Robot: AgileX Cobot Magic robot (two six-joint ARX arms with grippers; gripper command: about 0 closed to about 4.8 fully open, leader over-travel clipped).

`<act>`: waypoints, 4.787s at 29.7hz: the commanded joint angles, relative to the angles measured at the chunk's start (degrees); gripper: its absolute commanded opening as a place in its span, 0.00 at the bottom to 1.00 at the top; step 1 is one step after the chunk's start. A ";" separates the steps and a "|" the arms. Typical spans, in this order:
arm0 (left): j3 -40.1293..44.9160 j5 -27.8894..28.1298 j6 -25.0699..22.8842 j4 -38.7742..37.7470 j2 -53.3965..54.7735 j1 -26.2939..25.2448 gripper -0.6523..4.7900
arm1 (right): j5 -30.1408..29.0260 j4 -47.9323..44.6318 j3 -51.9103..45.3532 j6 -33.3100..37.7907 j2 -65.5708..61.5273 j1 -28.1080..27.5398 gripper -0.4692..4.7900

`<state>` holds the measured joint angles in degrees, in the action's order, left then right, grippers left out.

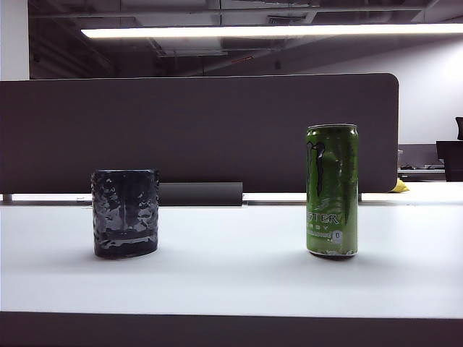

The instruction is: Pick up the metal can, pour some water into the cup, then place the can back on the table.

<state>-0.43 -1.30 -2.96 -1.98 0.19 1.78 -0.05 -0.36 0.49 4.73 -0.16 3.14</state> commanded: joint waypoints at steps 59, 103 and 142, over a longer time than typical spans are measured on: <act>-0.07 0.02 -0.02 0.79 0.04 33.42 0.11 | 9.66 -17.64 28.50 1.53 -48.72 31.76 1.00; -0.07 0.00 -0.02 0.77 0.04 31.36 0.11 | 17.05 -39.30 28.33 12.35 -83.60 33.09 1.00; -0.07 0.02 -0.02 0.77 0.04 31.36 0.11 | 16.81 -38.64 28.30 11.72 -83.60 33.09 0.86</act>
<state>-0.43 -1.28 -2.98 -1.98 0.16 33.19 16.73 -38.48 28.64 16.69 -83.99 36.12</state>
